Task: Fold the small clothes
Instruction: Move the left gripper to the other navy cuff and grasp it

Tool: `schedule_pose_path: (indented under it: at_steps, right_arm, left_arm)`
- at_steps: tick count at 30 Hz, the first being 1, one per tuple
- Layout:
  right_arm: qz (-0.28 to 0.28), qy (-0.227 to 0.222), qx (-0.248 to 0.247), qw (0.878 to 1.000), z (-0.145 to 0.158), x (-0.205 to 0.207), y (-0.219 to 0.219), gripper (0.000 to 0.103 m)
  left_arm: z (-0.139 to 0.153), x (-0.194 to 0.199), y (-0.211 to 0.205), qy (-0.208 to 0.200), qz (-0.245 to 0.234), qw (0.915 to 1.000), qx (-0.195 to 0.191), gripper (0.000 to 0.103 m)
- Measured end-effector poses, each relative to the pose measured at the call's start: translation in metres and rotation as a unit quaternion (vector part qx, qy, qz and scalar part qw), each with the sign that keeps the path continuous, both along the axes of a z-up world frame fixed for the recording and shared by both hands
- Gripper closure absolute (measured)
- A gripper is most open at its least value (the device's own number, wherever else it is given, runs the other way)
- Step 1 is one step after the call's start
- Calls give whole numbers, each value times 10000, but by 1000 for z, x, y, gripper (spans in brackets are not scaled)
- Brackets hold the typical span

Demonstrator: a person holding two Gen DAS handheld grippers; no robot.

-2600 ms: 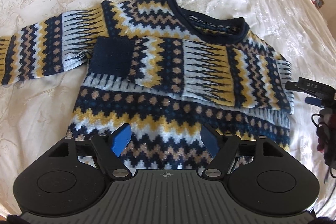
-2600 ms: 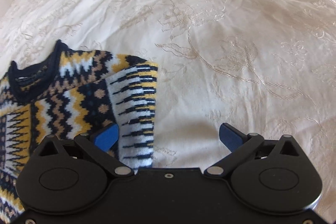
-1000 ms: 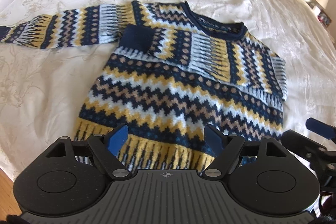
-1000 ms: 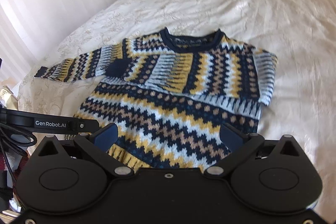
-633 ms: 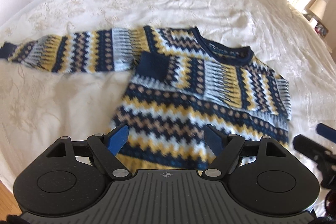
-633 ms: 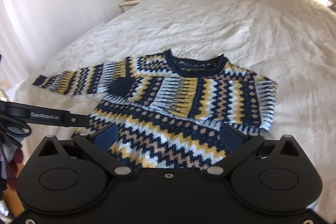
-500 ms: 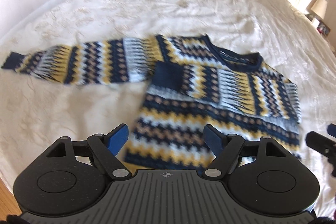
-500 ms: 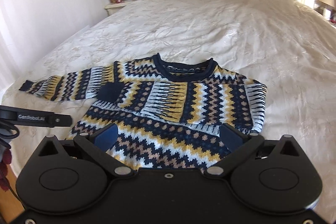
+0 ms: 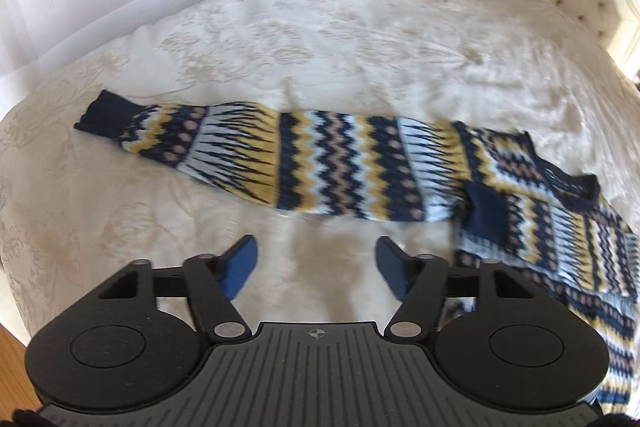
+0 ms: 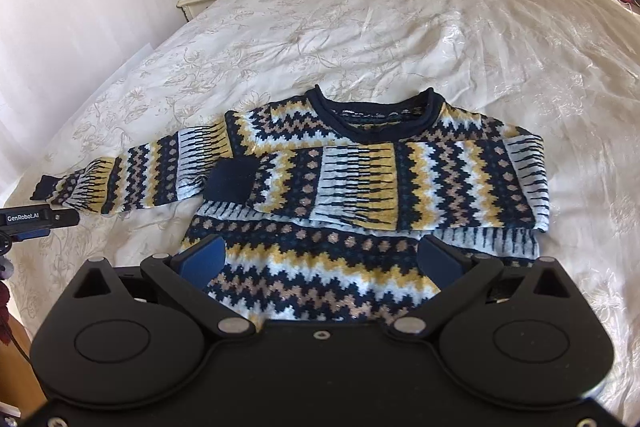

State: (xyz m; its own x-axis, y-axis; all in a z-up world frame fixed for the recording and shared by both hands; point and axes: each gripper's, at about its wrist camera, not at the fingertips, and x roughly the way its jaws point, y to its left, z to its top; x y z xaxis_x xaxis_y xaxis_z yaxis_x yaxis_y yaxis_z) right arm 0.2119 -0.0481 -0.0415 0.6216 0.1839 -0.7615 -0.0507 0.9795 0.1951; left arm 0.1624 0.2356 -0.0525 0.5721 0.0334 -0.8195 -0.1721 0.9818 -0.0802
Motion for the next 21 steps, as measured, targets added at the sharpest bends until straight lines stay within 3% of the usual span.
schedule_pose_path:
  at_steps: [12,21]
  right_arm:
    - [-232,346,-49,9991,-10,26,48,3]
    - [-175,500,-224,9983,-13,41,70,3]
  left_arm:
    - [-25,70,128,169,790,9963,-305,48]
    - [-49,87,163,291,1294,9898,-515,48]
